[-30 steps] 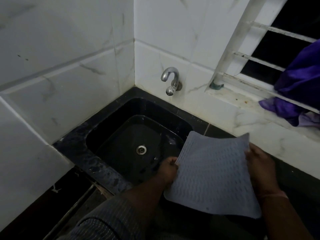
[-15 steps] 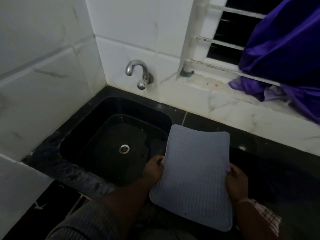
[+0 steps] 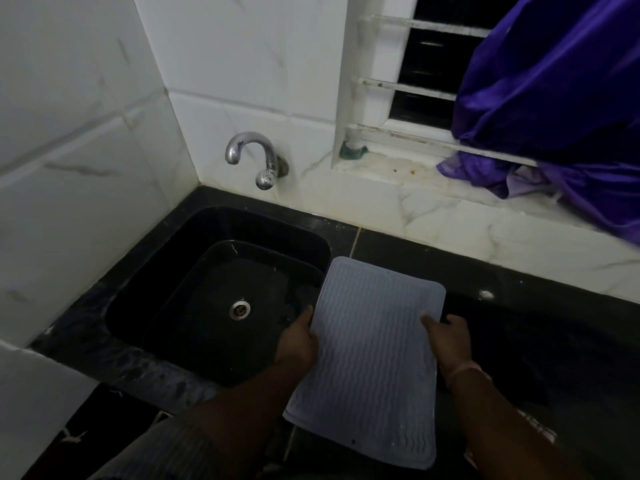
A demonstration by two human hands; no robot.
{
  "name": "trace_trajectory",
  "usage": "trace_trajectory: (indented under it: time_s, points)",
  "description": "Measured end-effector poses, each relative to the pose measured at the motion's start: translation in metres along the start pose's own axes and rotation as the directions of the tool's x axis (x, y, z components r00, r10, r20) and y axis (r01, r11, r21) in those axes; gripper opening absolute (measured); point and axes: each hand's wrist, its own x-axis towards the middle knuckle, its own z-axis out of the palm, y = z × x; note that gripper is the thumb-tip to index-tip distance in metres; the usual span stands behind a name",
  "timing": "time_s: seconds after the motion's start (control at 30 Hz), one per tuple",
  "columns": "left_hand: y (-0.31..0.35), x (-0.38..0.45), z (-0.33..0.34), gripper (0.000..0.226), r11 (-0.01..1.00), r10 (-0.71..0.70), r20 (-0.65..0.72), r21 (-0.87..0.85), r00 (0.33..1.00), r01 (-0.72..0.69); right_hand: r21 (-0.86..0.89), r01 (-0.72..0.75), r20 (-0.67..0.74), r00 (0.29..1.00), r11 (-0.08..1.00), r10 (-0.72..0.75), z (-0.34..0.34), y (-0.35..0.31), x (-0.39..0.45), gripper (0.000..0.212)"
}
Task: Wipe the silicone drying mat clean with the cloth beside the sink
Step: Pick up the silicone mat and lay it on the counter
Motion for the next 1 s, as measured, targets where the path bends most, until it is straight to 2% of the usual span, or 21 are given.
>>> trace_trajectory:
  time_s: [0.03, 0.07, 0.17, 0.23, 0.33, 0.43, 0.6, 0.83, 1.0]
  points:
    - [0.001, -0.001, 0.000, 0.057, 1.000, 0.006, 0.005, 0.005, 1.000, -0.006, 0.033, -0.022, 0.020, 1.000, 0.999, 0.022, 0.003, -0.009, 0.000, 0.078]
    - [0.001, -0.001, 0.001, 0.053, 1.000, 0.018, 0.011, 0.022, 1.000, -0.018, 0.047, -0.027, 0.052, 0.998, 0.999, 0.024, 0.006, -0.016, 0.002, 0.078]
    - [-0.004, 0.005, 0.001, 0.049, 0.997, 0.006, 0.037, 0.080, 0.999, -0.009, -0.029, 0.089, 0.186, 0.979, 0.996, -0.082, 0.021, -0.040, 0.001, 0.042]
    - [-0.008, 0.010, 0.002, 0.053, 0.993, -0.002, 0.050, 0.114, 0.999, -0.004, -0.056, 0.199, 0.257, 0.950, 0.978, -0.178, 0.034, -0.057, -0.006, 0.037]
    - [-0.006, 0.011, 0.001, 0.051, 0.992, -0.025, 0.046, 0.126, 0.999, 0.019, -0.021, 0.419, 0.404, 0.834, 0.908, -0.376, 0.054, -0.085, -0.038, 0.041]
    - [-0.004, 0.011, 0.002, 0.048, 0.994, -0.036, 0.034, 0.109, 0.999, 0.032, 0.019, 0.535, 0.497, 0.728, 0.845, -0.472, 0.063, -0.096, -0.060, 0.042]
    - [0.000, 0.008, 0.001, 0.047, 0.995, -0.062, 0.022, 0.076, 0.998, 0.060, 0.084, 0.583, 0.508, 0.672, 0.808, -0.538, 0.063, -0.110, -0.066, 0.046]
    - [0.003, 0.010, -0.003, 0.051, 0.992, -0.094, 0.044, 0.086, 0.995, 0.090, 0.094, 0.600, 0.487, 0.668, 0.794, -0.563, 0.063, -0.113, -0.061, 0.047]
    - [0.003, 0.011, -0.002, 0.045, 0.991, -0.079, 0.041, 0.110, 0.996, 0.074, 0.173, 0.547, 0.445, 0.699, 0.819, -0.560, 0.057, -0.116, -0.068, 0.045]
